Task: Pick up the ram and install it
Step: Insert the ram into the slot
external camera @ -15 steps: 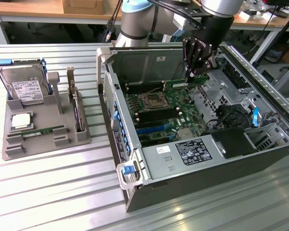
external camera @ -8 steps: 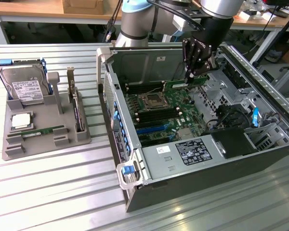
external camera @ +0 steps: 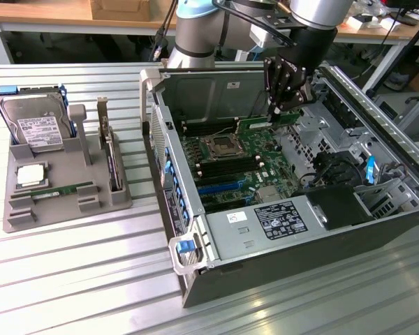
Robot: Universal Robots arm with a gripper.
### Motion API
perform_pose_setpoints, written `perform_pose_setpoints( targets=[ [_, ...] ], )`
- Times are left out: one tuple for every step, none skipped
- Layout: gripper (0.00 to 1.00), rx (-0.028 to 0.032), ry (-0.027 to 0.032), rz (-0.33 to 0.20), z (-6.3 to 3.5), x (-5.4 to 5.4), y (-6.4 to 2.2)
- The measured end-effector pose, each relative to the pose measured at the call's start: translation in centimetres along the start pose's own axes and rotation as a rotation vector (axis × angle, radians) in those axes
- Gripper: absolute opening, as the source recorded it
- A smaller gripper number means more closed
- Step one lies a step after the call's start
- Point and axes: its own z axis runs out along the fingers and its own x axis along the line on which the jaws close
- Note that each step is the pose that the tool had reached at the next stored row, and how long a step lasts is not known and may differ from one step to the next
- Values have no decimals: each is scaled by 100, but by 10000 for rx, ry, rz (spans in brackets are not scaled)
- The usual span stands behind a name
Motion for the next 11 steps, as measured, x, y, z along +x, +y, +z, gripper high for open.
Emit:
perform_pose_setpoints(
  targets=[
    [12,0,0,0,5,0,0],
    [12,0,1,0,9,0,0],
    [12,0,0,0,14,0,0],
    [12,0,1,0,16,0,0],
    [12,0,1,0,21,0,0],
    [12,0,0,0,27,0,0],
    [12,0,0,0,31,-1,0],
    [12,0,1,0,35,-1,0],
    [12,0,1,0,40,-1,0],
    [12,0,1,0,46,-1,0],
    [12,0,0,0,52,-1,0]
  ],
)
